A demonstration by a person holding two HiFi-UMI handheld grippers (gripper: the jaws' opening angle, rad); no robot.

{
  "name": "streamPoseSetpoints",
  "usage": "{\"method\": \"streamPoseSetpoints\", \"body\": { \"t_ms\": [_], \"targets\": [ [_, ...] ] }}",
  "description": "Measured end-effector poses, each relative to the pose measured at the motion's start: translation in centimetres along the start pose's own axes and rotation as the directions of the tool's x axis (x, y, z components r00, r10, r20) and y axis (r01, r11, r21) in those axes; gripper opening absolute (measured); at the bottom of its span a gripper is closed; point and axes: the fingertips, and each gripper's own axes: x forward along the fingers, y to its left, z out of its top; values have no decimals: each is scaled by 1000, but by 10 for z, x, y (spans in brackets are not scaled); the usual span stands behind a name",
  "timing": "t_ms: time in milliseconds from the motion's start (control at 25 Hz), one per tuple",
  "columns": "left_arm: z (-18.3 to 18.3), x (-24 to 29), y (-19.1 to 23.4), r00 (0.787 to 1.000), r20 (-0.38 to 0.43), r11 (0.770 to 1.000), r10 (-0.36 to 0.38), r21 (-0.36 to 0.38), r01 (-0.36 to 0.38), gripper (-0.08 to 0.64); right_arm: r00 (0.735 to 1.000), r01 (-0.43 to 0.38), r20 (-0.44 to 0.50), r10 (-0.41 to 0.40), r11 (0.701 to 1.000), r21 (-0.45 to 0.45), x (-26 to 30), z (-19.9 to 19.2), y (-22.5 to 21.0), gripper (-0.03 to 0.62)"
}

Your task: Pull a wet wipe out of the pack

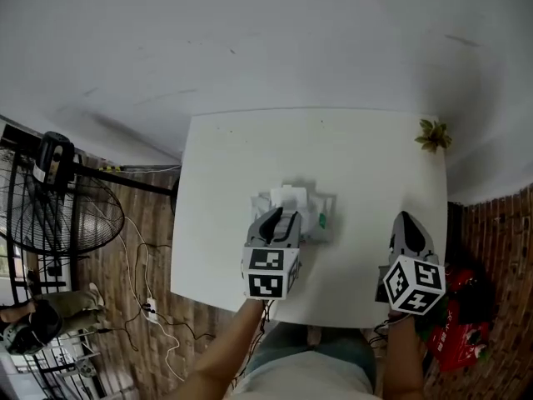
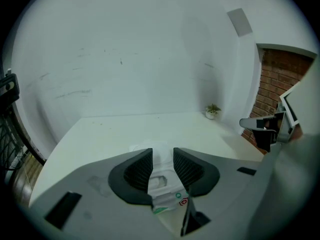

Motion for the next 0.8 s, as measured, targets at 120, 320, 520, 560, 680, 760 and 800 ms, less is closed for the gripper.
{"method": "streamPoseSetpoints", "body": {
  "t_ms": [120,320,520,560,680,760,800],
  "targets": [
    [-11,4,3,999,-43,1000,3,5,-3,130,1000,-7,-20,7,1000,8,6,-9,0,2],
    [-24,7,8,995,-103,1000,8,7,-7,130,999,-1,-46,1,1000,3,12,-20,-7,2],
    [-37,10,10,988,-151,1000,-10,-8,9,130,998,14,-57,-13,1000,4,18,-23,-15,2],
    [-38,11,10,987,-159,1000,-14,-9,12,130,998,16,-59,-16,1000,4,20,-24,-16,2],
    [-41,11,10,984,-176,1000,-21,-7,20,130,998,20,-60,-19,1000,11,23,-25,-17,2],
    [-42,12,10,981,-192,1000,-26,-8,25,130,998,19,-63,-18,1000,14,25,-27,-17,2],
    [-43,12,10,979,-203,1000,-29,-9,27,130,998,18,-65,-17,1000,15,26,-28,-16,2]
  ]
}}
